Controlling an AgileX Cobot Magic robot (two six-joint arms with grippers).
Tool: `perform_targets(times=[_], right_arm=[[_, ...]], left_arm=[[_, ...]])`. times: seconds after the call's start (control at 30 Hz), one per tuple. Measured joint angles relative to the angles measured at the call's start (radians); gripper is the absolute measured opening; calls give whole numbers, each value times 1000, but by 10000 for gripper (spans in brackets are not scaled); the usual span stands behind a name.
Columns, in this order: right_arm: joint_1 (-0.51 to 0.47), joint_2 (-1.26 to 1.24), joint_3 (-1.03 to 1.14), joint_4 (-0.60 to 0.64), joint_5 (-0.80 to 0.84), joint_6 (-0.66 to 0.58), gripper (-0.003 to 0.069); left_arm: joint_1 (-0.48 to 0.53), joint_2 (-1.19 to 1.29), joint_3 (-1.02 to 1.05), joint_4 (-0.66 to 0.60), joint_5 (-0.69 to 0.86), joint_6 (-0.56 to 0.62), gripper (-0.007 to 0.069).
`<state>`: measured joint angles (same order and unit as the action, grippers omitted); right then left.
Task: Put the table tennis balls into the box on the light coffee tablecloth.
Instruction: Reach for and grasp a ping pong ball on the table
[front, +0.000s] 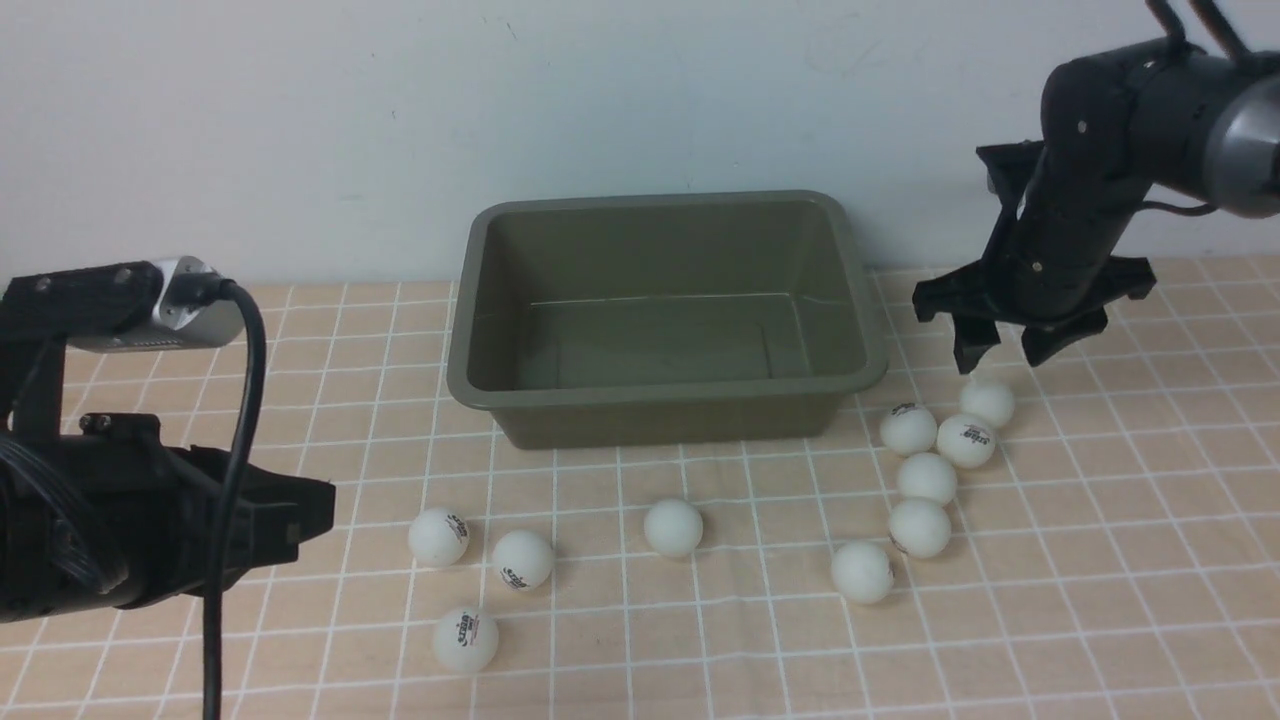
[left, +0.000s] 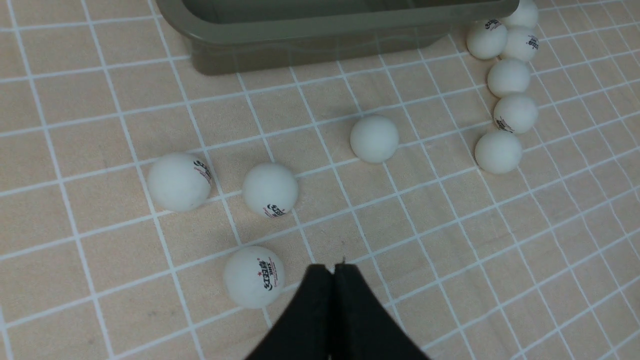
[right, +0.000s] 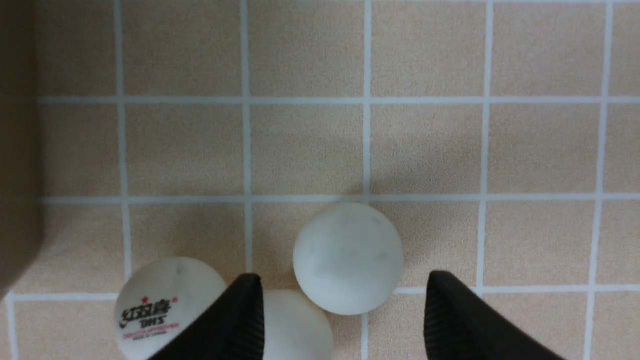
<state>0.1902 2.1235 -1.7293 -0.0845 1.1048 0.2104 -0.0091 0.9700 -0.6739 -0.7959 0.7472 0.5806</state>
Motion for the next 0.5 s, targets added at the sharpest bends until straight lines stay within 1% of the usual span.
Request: perform_targets(times=[0.5], right_arm=[[-7,74,-3,-1,-55,2,404]], left_arm=[[0,0,0,0,5,1,-69]])
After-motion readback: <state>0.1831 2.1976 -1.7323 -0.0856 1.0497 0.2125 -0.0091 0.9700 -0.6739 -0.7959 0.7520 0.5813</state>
